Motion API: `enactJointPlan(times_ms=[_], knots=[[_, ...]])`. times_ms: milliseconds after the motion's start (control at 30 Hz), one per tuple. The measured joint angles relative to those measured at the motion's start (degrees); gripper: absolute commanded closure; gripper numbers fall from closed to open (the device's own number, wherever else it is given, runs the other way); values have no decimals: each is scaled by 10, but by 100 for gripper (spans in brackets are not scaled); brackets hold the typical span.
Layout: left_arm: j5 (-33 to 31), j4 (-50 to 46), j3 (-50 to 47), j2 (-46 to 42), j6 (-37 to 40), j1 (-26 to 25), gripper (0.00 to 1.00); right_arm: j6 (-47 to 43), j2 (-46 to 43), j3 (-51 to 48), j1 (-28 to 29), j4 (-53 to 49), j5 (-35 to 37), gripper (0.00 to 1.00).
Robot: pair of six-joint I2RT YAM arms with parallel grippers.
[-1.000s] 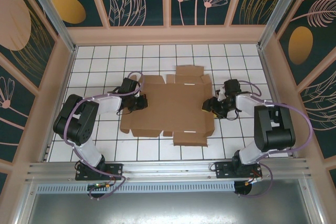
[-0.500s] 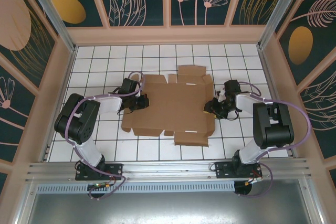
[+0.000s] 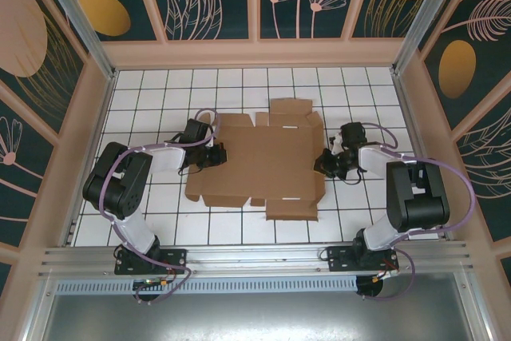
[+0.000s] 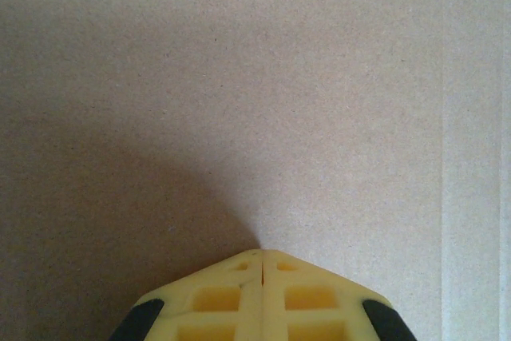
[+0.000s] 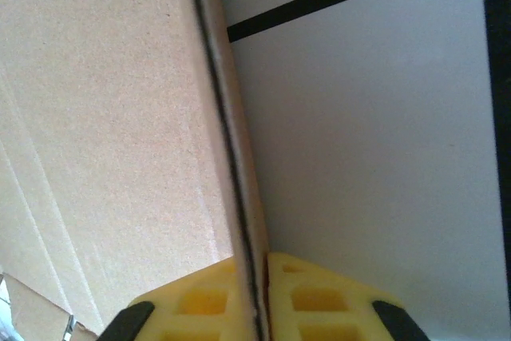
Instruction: Fold the paper box
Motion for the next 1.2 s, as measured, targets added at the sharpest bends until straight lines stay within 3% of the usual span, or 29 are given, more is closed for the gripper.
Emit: enactJointPlan(times_ms=[167, 467, 700, 900, 1033, 1200], knots=[[6, 12, -7, -7, -7, 0, 98, -23, -23, 49, 15, -60, 43, 95], [35, 2, -56, -57, -57, -36, 97, -80, -14, 225, 90, -219, 210, 93], [59, 46, -61, -37, -129, -104, 98, -124, 29, 381, 187, -314, 361, 92], [82, 116, -66, -20, -199, -136, 98, -166, 60, 422, 291, -340, 513, 96], [90, 132, -66, -33, -218, -139, 90, -194, 69, 446, 334, -326, 597, 97], [88, 137, -65, -118, -239, -138, 70, -217, 70, 452, 345, -302, 641, 97]])
